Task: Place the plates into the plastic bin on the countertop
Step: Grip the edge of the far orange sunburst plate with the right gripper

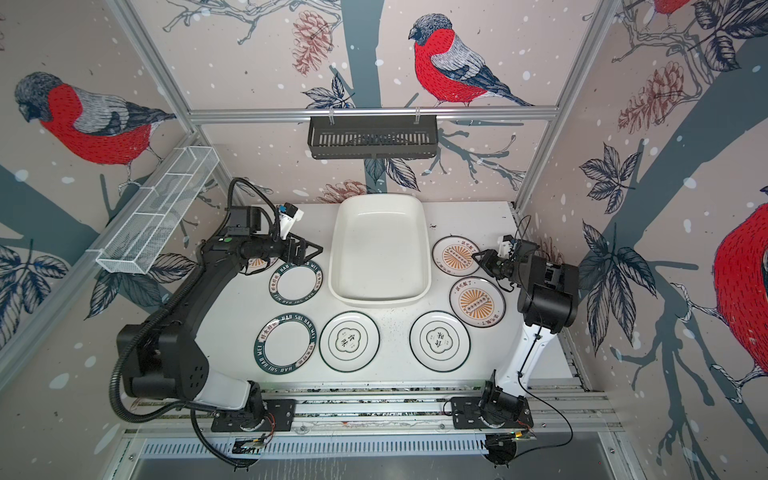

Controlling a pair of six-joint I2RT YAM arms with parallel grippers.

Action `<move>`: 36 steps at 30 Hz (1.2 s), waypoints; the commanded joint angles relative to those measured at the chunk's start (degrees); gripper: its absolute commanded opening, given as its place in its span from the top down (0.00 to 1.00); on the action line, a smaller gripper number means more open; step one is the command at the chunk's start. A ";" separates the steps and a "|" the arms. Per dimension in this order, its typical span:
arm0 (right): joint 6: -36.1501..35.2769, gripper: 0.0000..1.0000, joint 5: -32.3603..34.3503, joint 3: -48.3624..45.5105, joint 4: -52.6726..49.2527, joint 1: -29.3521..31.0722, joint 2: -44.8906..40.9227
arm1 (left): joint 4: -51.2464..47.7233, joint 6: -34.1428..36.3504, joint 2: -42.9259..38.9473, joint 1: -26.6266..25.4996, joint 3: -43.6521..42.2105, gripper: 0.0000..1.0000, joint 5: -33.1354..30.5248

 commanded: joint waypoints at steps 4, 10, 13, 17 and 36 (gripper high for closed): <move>-0.09 0.66 5.15 -0.30 -8.41 0.15 1.15 | -0.48 1.16 -0.44 0.00 -0.01 0.03 1.64; 0.13 0.75 4.81 -0.28 -8.35 0.07 0.83 | -0.38 0.85 -0.81 0.02 -0.20 0.03 1.68; 0.49 0.79 4.81 -0.19 -8.09 0.07 0.52 | -0.31 0.76 -1.08 0.01 -0.17 0.03 1.69; 1.17 0.83 4.83 -0.28 -7.40 0.01 -0.26 | -0.06 0.56 -1.36 -0.02 -0.20 0.03 1.47; 8.01 0.99 3.52 -0.90 -0.89 -2.02 -9.43 | 0.43 -0.45 -1.71 0.00 1.34 0.03 1.14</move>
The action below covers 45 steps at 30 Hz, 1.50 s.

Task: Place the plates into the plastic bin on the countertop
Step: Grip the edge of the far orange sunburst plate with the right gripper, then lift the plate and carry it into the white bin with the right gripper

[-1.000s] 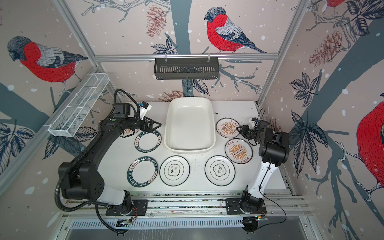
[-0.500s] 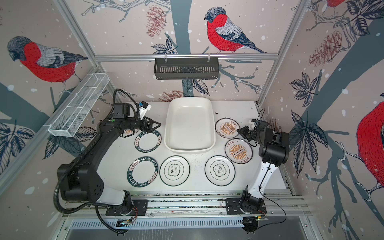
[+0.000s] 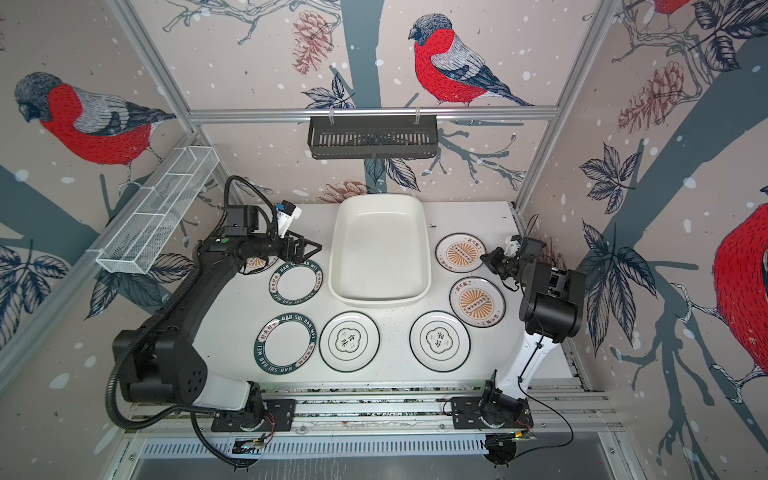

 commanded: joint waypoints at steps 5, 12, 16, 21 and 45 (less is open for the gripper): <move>3.83 0.99 0.63 0.97 2.60 -0.60 -6.03 | -0.38 0.14 -0.29 0.01 1.60 0.03 1.00; 6.34 0.99 -0.40 2.46 2.05 -0.05 -12.23 | -0.58 -0.51 -0.45 0.02 2.40 0.03 1.49; 5.51 0.99 -0.51 5.34 -1.61 2.05 -14.58 | -0.49 -0.88 -0.71 -0.03 2.17 0.03 1.53; 3.89 0.99 2.04 11.04 -7.56 8.36 -16.39 | -0.38 -1.33 -1.69 -0.01 1.92 0.03 1.59; 21.17 0.99 23.70 21.89 9.72 42.61 5.61 | -1.97 -3.83 -6.97 0.00 4.30 0.03 0.52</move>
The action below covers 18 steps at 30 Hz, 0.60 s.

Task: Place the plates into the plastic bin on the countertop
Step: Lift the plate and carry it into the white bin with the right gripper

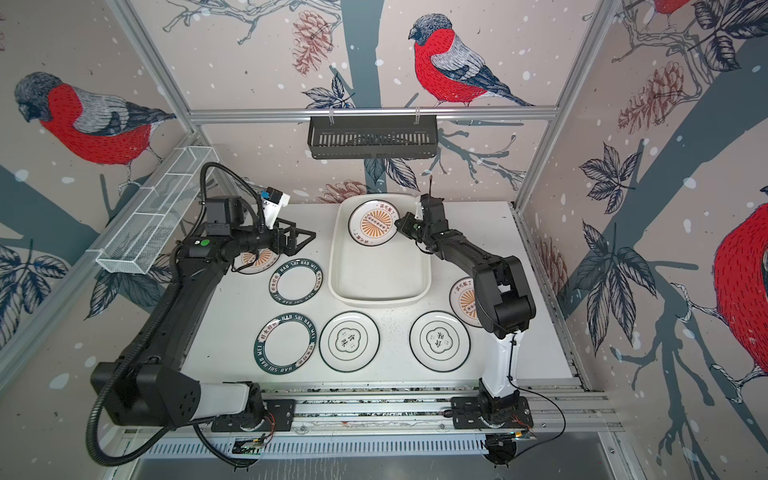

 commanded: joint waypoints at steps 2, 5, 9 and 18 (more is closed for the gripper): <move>4.98 0.99 7.05 2.77 6.65 2.36 4.28 | -0.06 0.06 -0.48 0.00 -0.41 0.03 0.65; 7.71 0.99 9.94 3.98 9.01 3.44 7.52 | -0.32 0.01 -0.52 0.01 -0.62 0.03 0.39; 9.58 0.99 12.18 6.96 9.16 4.05 11.10 | -0.35 0.06 -0.82 -0.03 -0.50 0.03 0.04; 11.39 0.99 14.61 14.87 6.28 4.80 17.71 | 1.06 -0.93 -0.41 -0.03 -1.70 0.03 1.32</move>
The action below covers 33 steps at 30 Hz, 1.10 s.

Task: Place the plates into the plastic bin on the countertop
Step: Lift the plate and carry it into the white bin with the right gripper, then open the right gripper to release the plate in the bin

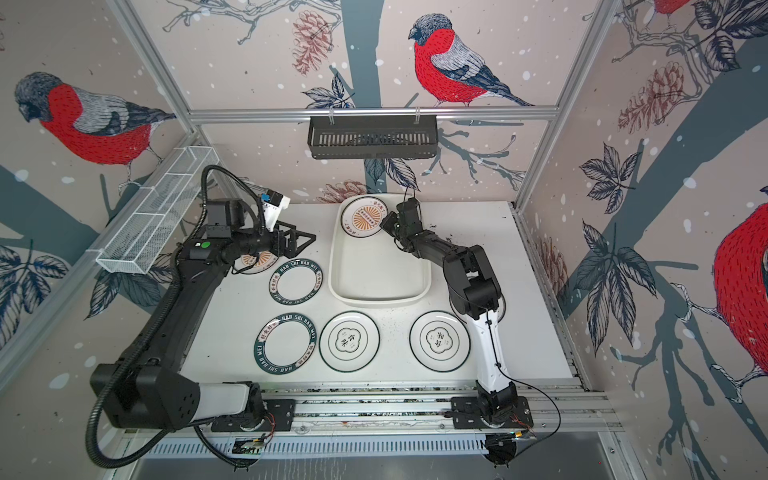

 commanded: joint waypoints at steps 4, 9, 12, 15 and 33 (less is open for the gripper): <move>2.91 0.99 2.19 0.45 2.11 0.37 2.17 | 1.05 -0.69 0.40 0.00 -0.05 0.03 1.68; 3.68 0.99 1.81 -0.38 3.02 0.00 2.72 | 0.95 -0.96 1.05 0.02 0.26 0.03 2.38; 3.96 0.99 2.00 -0.06 2.75 -0.09 3.59 | 0.92 -0.96 1.01 0.01 0.27 0.03 2.39; 5.05 0.99 1.54 0.36 2.86 -0.42 5.03 | 1.03 -1.05 1.10 -0.07 0.26 0.03 2.39; 5.80 0.74 0.46 0.75 1.90 -1.02 7.11 | 1.15 -1.22 0.89 -0.02 -0.31 0.03 2.83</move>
